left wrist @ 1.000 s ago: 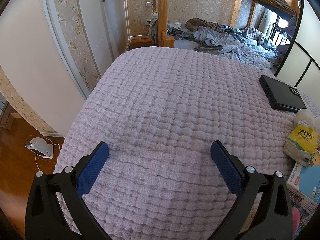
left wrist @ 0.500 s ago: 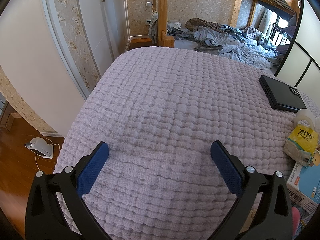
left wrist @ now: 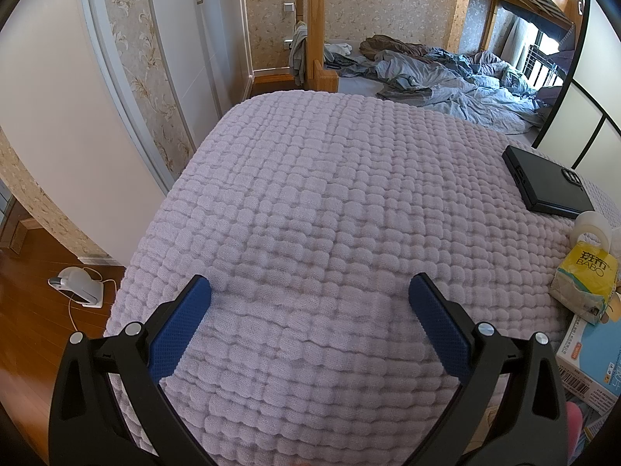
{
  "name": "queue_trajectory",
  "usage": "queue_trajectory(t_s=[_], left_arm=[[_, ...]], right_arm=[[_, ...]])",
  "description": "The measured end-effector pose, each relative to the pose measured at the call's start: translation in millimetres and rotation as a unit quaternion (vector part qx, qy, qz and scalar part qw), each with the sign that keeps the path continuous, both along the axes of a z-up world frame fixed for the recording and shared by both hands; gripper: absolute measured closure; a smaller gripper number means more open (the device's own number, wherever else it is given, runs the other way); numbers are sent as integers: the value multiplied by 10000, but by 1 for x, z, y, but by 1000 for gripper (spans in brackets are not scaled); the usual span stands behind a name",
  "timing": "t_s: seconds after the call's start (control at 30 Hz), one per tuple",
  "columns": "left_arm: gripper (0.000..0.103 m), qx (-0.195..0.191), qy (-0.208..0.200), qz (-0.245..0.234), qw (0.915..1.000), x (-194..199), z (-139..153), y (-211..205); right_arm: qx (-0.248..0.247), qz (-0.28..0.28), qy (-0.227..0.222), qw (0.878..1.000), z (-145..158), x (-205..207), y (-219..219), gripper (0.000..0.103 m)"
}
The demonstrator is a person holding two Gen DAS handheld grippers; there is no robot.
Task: Collect trash
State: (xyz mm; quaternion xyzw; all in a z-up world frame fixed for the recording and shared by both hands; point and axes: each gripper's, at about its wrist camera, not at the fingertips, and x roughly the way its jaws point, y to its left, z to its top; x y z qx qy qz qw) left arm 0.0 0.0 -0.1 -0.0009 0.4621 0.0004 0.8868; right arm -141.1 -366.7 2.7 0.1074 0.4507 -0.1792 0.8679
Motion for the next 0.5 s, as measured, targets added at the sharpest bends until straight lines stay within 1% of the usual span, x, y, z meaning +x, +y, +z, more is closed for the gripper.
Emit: queue_trajectory(t_s=[0.17,0.27,0.33,0.37,0.5], left_arm=[[1,-2,-2,-45,10000,0,0,0],[1,-6,-2,-98,10000,0,-2,-1],[1,-2,2,-134,9999,0,-3,-1],[1,-8,5,-148,9999,-1,-3,0],[1,-62,11,-116,9999,-7,2,10]], right_arm=[[-13,9,3,10000,1,0,-1,4],[-91,-83,-1,9999,4,-8,-4,4],[-234,-131,1,9996,7,-14,-6,4],[-438,-159,17,9989,10,-19,-7,4],[-740,-198,-7,9971,20,-31,-11,4]])
